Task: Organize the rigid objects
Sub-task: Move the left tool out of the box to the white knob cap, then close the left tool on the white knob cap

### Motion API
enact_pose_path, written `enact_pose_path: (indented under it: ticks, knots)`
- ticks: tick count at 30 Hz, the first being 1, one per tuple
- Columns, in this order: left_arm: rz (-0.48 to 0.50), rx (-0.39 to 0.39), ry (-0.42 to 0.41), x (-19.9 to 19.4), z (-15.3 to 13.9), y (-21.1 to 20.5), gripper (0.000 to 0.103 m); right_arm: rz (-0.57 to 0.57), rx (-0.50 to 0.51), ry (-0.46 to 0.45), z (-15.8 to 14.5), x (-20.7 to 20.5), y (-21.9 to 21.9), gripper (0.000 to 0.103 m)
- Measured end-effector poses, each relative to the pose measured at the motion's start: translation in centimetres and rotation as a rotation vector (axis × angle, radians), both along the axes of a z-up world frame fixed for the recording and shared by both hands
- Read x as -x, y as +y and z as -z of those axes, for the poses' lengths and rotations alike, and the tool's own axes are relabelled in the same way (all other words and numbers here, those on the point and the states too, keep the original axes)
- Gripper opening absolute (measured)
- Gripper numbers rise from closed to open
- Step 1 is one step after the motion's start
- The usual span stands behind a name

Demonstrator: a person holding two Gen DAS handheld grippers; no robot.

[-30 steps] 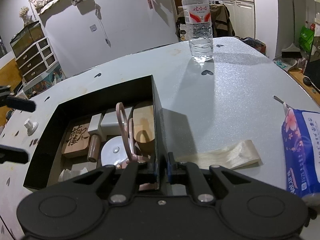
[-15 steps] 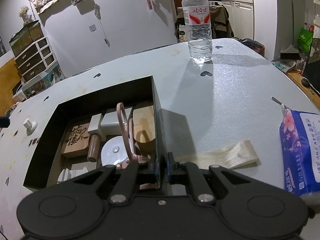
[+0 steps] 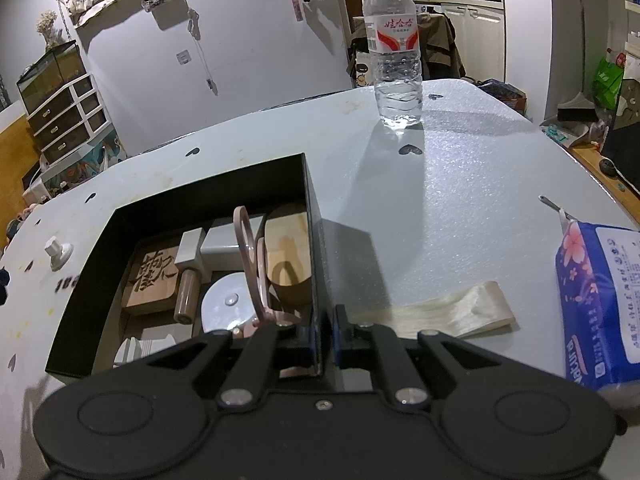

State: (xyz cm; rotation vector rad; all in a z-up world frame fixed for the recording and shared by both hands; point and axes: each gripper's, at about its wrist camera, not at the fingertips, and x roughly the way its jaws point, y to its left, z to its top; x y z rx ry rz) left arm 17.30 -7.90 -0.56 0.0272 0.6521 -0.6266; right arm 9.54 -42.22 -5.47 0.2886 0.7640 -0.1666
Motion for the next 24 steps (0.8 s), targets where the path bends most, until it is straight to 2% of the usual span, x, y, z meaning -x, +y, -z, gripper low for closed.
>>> enact_pose_path:
  ticks: [5,10,17,21,24]
  knots:
    - [-0.169,-0.008,-0.02,-1.5,1.4,1.9,0.103,0.004,0.0,0.001,0.0,0.0,0.0,0.008]
    - [-0.326,-0.055,-0.11,-3.6,2.3,2.7,0.101,0.008,0.0,0.002,0.0,0.0,0.1,0.008]
    - [-0.448,-0.064,-0.118,-7.8,3.7,3.2,0.07,0.009,0.003,0.004,0.0,0.0,0.1,0.008]
    - [-0.509,-0.075,-0.118,-9.5,4.9,3.1,0.059,0.009,0.0,0.006,0.0,0.0,0.1,0.008]
    - [-0.534,-0.095,-0.123,-10.3,5.4,3.0,0.055,0.01,0.001,0.006,0.0,0.0,0.1,0.008]
